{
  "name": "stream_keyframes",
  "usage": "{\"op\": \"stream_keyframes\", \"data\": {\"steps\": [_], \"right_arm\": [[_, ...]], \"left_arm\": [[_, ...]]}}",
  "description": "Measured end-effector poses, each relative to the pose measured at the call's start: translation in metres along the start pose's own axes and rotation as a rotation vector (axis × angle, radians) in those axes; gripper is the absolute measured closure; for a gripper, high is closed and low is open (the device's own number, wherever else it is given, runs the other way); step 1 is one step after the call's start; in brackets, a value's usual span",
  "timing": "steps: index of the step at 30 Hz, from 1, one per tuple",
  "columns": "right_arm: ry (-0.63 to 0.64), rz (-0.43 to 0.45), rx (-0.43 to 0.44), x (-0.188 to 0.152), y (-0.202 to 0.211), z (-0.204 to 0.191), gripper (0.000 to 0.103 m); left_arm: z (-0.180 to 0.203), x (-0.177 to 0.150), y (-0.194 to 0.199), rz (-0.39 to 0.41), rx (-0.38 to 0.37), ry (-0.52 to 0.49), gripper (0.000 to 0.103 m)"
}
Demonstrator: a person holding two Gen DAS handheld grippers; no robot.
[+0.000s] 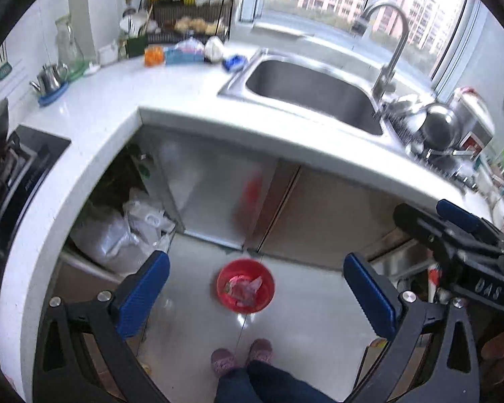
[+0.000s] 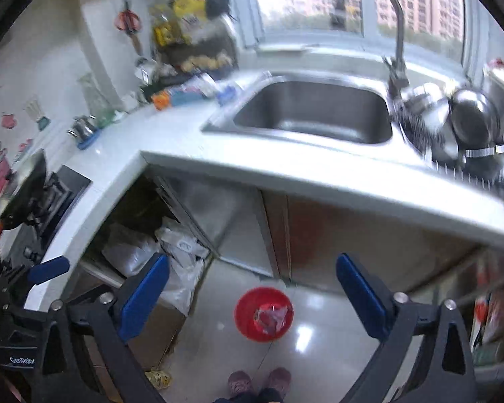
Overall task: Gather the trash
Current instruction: 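Raise both empty tools back up toward the counter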
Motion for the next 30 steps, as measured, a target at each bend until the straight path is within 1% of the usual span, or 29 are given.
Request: {"op": "stream_keyframes", "data": {"steps": [2,5,6,7,10,12,15,18,20,25,28,29,30], "right_arm": [[0.023,0.051,-0.011,0.013,0.011,-0.003,0.001],[0.035,0.088,0.005,0.033,0.021,-0.006,0.001],[0.039,0.102,0.008,0.037,0.017,-0.012,0.001],[0.046,0.125,0.015,0.045,0.021,-0.013,0.001],[0.050,0.156,0.049,0.064,0.029,-0.018,0.001],[0.050,0.176,0.069,0.073,0.032,-0.020,0.001],[0.058,0.210,0.086,0.087,0.035,-0.023,0.001],[0.059,0.251,0.081,0.099,0.037,-0.024,0.001],[0.068,0.267,0.069,0.106,0.032,-0.027,0.000],[0.096,0.266,0.047,0.124,0.008,-0.037,0.000],[0.100,0.268,0.020,0.138,-0.009,-0.043,0.000],[0.099,0.268,0.008,0.144,-0.016,-0.046,0.000],[0.098,0.265,-0.003,0.151,-0.022,-0.048,0.000]], "left_arm": [[0.004,0.011,0.012,0.030,0.014,-0.005,0.000],[0.011,0.028,0.030,0.091,0.041,-0.017,0.000],[0.015,0.032,0.033,0.103,0.046,-0.016,0.000],[0.016,0.038,0.039,0.120,0.050,-0.013,0.000],[0.017,0.055,0.051,0.172,0.048,0.005,0.000],[0.014,0.067,0.058,0.202,0.064,0.019,0.000],[0.012,0.080,0.065,0.227,0.077,0.023,0.000],[0.010,0.094,0.063,0.217,0.089,0.011,0.000],[0.006,0.103,0.062,0.233,0.097,0.003,0.000],[-0.010,0.133,0.054,0.270,0.104,0.013,0.000],[-0.021,0.156,0.045,0.283,0.076,0.000,0.000],[-0.025,0.162,0.042,0.280,0.086,-0.001,0.000],[-0.034,0.173,0.035,0.271,0.118,-0.001,0.000]]}}
Point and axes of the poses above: each gripper's, at about its wrist camera, not at the fingertips, and y roughly against the way its jaws point, z to its right, x to its top, the point moved 5 cm from there along -y, roughly the way its jaws point, and after that the axes turned 7 degrees about -x, right-handed, at the moved point
